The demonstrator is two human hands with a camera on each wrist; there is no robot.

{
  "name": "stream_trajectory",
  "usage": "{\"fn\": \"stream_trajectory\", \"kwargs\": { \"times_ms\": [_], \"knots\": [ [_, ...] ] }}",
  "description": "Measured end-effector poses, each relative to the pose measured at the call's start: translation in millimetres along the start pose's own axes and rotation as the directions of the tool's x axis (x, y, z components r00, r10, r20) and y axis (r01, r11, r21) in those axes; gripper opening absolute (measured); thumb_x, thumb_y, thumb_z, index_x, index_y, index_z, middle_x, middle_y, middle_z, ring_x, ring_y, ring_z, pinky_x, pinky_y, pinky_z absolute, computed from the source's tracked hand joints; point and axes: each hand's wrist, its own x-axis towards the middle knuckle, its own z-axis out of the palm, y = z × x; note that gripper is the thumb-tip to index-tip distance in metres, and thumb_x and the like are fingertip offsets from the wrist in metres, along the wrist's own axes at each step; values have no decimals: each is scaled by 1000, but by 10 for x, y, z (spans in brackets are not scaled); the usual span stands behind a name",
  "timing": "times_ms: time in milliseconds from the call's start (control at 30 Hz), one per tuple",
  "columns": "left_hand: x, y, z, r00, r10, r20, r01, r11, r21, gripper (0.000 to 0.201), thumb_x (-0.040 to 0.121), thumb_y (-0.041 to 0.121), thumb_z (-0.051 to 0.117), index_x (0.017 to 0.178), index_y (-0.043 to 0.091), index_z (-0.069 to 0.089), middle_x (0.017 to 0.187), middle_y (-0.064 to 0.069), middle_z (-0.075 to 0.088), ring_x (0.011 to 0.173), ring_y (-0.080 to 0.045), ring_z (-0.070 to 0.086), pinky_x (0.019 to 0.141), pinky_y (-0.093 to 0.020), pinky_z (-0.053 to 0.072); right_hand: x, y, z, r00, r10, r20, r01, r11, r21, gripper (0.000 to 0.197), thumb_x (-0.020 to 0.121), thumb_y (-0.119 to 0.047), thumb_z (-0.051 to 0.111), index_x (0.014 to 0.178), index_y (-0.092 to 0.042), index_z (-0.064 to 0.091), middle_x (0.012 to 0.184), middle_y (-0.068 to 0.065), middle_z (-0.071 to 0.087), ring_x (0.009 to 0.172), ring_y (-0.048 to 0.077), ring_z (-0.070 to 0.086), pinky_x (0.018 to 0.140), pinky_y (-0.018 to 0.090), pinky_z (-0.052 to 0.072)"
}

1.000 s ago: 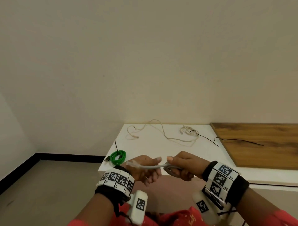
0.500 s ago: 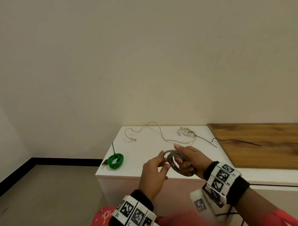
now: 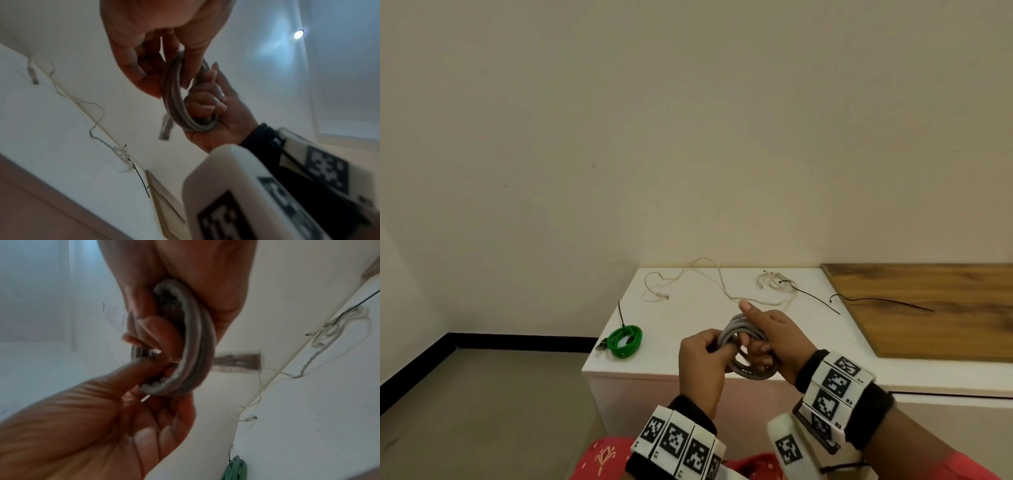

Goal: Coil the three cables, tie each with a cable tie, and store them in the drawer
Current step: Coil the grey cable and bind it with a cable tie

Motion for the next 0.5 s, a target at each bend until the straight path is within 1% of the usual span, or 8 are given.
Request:
{"fn": "stream_trajectory", "kwargs": {
  "times_ms": [33,100,133,200,233,300,400,500],
  "knots": [
    [-2,-5,3,1000,-15,20,16,999,-37,8,78,6,67,71,1,67,68,-17,64,63,-24,60,66,-41,56,13,13,1,998,-23,-61,23,1000,-13,52,79,-49,48,48,-7,50,32,-5,29,27,9,26,34,15,26],
    [-10,-24,-3,996,-55,70,61,994,-88,6,78,5,66,72,4,67,69,-13,64,66,-25,61,72,-44,55,32,45,9,984,-58,-171,51,998,-43,53,85,-44,49,48,-6,50,31,-5,30,27,10,26,33,16,27],
    [-15,-32,-13,992,-78,96,88,990,-110,6,79,3,65,73,5,67,69,-10,65,67,-24,62,73,-42,55,39,62,16,974,-69,-216,58,997,-54,54,87,-42,49,47,-7,50,31,-5,30,27,10,26,33,17,27],
    [-15,-63,-21,980,-123,156,149,974,-173,4,80,4,63,79,5,66,70,-7,67,66,-19,64,71,-34,56,54,102,25,954,-90,-286,72,995,-73,55,89,-41,48,44,-8,49,31,-4,31,28,10,27,33,18,26],
    [-18,-82,-13,973,-139,184,177,963,-205,5,81,5,62,83,4,66,71,-6,67,66,-18,65,69,-30,57,60,130,20,944,-102,-313,80,993,-84,56,89,-40,48,43,-9,49,32,-3,32,28,10,27,33,18,26],
    [-22,-113,-2,959,-163,233,226,934,-277,10,81,10,60,86,3,66,69,-6,66,65,-16,63,68,-26,56,75,169,23,928,-127,-349,97,990,-104,56,90,-39,48,42,-11,48,34,-1,34,28,9,29,34,17,26],
    [-53,-124,5,933,-157,324,281,880,-382,19,79,21,56,82,3,63,66,-3,65,65,-14,62,69,-25,55,103,212,-1,898,-153,-413,121,987,-101,54,90,-36,49,43,-11,49,37,2,39,28,8,31,33,17,26],
    [-85,-140,8,912,-111,395,276,879,-390,26,87,24,45,81,5,62,71,-1,68,70,-12,63,73,-26,55,125,246,-53,867,-137,-479,117,991,-72,54,91,-35,49,43,-10,48,30,-4,40,26,8,31,32,17,26]
  ]
}}
